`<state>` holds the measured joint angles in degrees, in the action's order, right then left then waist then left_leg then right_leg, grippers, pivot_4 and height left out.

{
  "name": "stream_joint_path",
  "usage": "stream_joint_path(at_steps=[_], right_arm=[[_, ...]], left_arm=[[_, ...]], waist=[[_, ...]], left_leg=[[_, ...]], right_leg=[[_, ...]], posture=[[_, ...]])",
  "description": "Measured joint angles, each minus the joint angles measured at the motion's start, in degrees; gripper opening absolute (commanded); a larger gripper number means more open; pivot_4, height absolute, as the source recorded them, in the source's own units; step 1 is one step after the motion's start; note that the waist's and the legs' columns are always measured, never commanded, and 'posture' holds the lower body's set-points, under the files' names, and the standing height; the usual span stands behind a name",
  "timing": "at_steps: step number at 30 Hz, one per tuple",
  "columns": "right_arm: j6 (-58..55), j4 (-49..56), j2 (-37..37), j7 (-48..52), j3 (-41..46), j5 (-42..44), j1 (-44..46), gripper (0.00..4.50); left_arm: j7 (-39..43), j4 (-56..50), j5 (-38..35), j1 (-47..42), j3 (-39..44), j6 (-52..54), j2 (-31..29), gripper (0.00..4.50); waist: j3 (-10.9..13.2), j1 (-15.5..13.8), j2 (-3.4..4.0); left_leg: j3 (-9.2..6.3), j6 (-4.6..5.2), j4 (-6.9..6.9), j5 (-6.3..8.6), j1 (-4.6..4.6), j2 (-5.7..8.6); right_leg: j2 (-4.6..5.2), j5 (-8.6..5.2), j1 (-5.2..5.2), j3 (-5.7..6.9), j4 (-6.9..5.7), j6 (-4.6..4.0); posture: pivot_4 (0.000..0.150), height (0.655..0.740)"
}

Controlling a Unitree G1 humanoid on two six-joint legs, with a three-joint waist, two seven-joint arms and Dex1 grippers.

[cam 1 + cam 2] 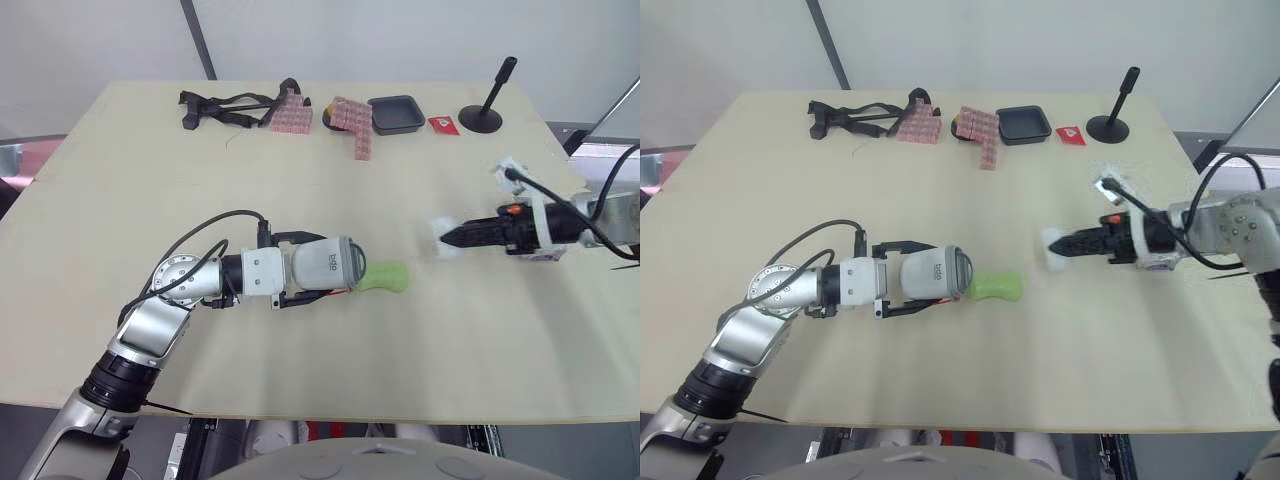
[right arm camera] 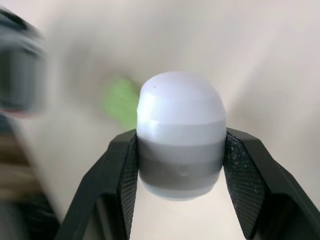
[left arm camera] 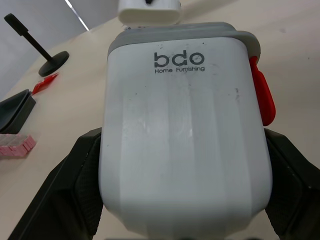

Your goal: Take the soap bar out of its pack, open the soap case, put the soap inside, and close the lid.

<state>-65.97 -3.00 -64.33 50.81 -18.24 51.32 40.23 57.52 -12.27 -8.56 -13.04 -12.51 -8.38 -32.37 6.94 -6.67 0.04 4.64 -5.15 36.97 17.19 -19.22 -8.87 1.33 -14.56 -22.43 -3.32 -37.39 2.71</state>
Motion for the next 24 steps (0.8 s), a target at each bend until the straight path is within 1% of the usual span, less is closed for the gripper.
stream_joint_path(at_steps=[2,4,5,10,17,22,24], right_arm=[[4.8,-0.46,-0.62,4.54,-5.01,-8.28,0.6,1.99],[8.06,-1.45,-0.62,6.89,-7.88,-13.88,0.91,1.99],[10.67,-2.4,-0.49,8.31,-9.56,-18.03,1.28,1.99],[18.1,-5.68,2.3,12.45,-12.88,-30.14,3.14,1.99],[26.51,-9.01,5.76,15.86,-13.44,-40.49,3.63,1.99],[30.09,-10.27,7.22,18.11,-13.22,-44.88,3.83,1.99],[30.47,-10.55,7.7,19.0,-12.81,-46.11,3.82,3.02]], left_arm=[[0.07,0.01,0.01,-0.01,-0.02,0.04,0.0,3.48],[0.09,0.02,0.01,0.0,-0.05,0.05,0.02,3.48],[0.09,0.06,0.02,-0.01,-0.07,0.07,0.02,3.48],[0.08,0.09,0.06,0.03,-0.15,0.18,0.04,3.48],[0.01,0.04,0.09,0.33,-0.16,0.47,0.04,3.48],[-0.02,0.01,0.14,0.73,-0.18,0.47,0.04,3.48],[-0.02,0.02,0.22,1.03,-0.18,0.47,0.04,3.48]], waist=[[0.0,0.12,0.0],[0.0,0.18,0.0],[0.0,0.18,0.0],[0.0,0.34,0.01],[0.0,0.36,0.01],[-0.01,0.41,0.01],[-0.01,0.4,0.01]], left_leg=[[0.0,0.0,0.02,0.0,-0.01,-0.01],[0.0,0.0,0.04,0.0,-0.03,-0.02],[0.01,0.0,0.06,0.0,-0.03,-0.02],[0.02,0.0,0.16,0.0,-0.06,-0.08],[0.05,0.0,0.35,0.0,-0.09,-0.11],[0.07,0.0,0.45,0.0,-0.08,-0.14],[0.08,0.0,0.47,0.0,-0.08,-0.15]], right_leg=[[-0.01,0.0,0.0,0.01,-0.02,0.0],[-0.01,0.0,0.0,0.01,-0.03,0.0],[-0.01,0.0,0.0,0.0,-0.05,0.0],[-0.07,0.0,0.0,-0.01,-0.12,0.0],[-0.06,0.0,0.0,-0.04,-0.25,-0.01],[-0.06,0.0,0.01,-0.06,-0.37,-0.01],[-0.06,0.0,0.0,-0.06,-0.39,-0.01]], posture=[[0.15,0.74],[0.15,0.74],[0.15,0.74],[0.15,0.74],[0.15,0.74],[0.15,0.74],[0.15,0.74]])
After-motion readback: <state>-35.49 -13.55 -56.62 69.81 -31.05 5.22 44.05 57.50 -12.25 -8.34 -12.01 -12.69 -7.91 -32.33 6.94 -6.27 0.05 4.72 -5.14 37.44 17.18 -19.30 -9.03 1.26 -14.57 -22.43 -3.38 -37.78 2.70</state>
